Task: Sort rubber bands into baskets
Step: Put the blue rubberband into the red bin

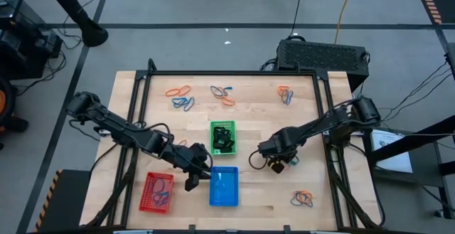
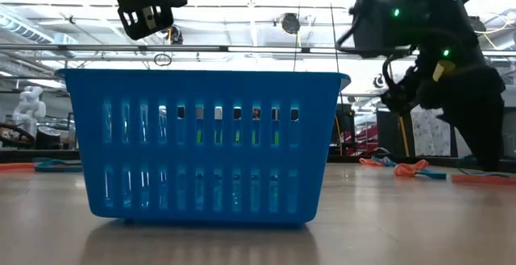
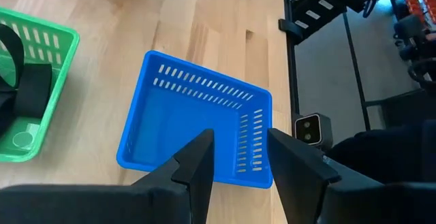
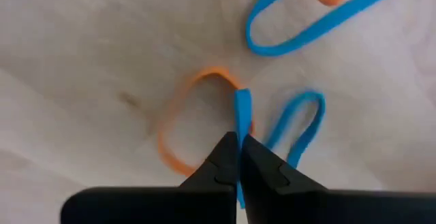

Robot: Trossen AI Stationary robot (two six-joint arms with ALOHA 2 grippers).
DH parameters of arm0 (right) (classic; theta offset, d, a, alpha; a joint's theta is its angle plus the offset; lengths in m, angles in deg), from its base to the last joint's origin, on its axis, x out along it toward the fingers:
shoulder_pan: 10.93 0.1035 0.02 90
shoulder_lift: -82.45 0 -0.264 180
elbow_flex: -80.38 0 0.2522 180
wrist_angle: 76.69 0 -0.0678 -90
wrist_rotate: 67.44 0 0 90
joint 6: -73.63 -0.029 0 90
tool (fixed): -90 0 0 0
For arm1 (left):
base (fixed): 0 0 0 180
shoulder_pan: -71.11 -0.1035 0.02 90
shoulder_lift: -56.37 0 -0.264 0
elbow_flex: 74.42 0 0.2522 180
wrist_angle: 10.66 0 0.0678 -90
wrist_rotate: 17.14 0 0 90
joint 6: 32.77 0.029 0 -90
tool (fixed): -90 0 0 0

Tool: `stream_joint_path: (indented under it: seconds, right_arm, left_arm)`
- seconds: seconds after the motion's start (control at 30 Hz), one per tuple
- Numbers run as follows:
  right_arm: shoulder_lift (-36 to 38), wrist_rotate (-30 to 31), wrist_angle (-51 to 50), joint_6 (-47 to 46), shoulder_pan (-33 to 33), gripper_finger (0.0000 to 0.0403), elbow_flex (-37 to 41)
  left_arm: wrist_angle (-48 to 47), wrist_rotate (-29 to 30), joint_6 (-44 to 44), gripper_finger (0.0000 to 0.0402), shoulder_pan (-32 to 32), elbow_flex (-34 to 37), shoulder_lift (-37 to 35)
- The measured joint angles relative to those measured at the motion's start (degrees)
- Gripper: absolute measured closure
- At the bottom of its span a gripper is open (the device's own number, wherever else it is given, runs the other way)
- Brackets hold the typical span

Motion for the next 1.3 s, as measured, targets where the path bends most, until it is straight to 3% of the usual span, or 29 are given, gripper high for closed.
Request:
stream_joint_path:
  seconds: [0.2, 0.37, 0.47, 0.6, 0.73, 0.87, 1.07, 1.3]
  right_arm:
    - [5.66, 0.64, -0.56, -5.26, 1.05, 0.0402, -0.16]
    - [12.92, 6.47, -0.62, -11.60, 2.60, 0.0402, -0.16]
    - [16.86, 10.18, 2.96, -14.45, 3.89, 0.0402, -0.19]
    - [20.15, 14.78, 13.83, -15.01, 6.08, 0.0402, -0.23]
    - [20.82, 20.06, 25.53, -14.73, 7.98, 0.0402, -0.23]
    - [20.75, 22.19, 33.40, -13.09, 9.31, 0.0402, -0.23]
    - [20.75, 24.28, 35.47, -12.67, 10.05, 0.0402, -0.23]
    - [20.73, 24.37, 35.35, -12.47, 10.03, 0.0403, -0.23]
  left_arm:
    - [-0.17, -0.65, 1.44, 0.0260, -0.04, 0.00, -0.02]
    - [1.10, -0.83, 1.72, 0.0260, -0.77, 0.00, -0.02]
    - [7.26, -0.63, 1.88, 0.0260, -2.41, 0.00, 0.49]
    - [23.23, -2.96, 2.37, 0.0260, -5.40, -0.01, 3.66]
    - [37.19, -5.86, -4.48, 0.0260, -8.50, -0.04, 9.45]
    - [42.76, -5.92, -12.58, 0.0260, -10.66, -0.02, 14.18]
    - [44.47, -5.98, -22.33, 0.0260, -12.11, -0.02, 16.86]
    - [44.03, -3.21, -22.74, 0.0260, -12.48, -0.02, 16.92]
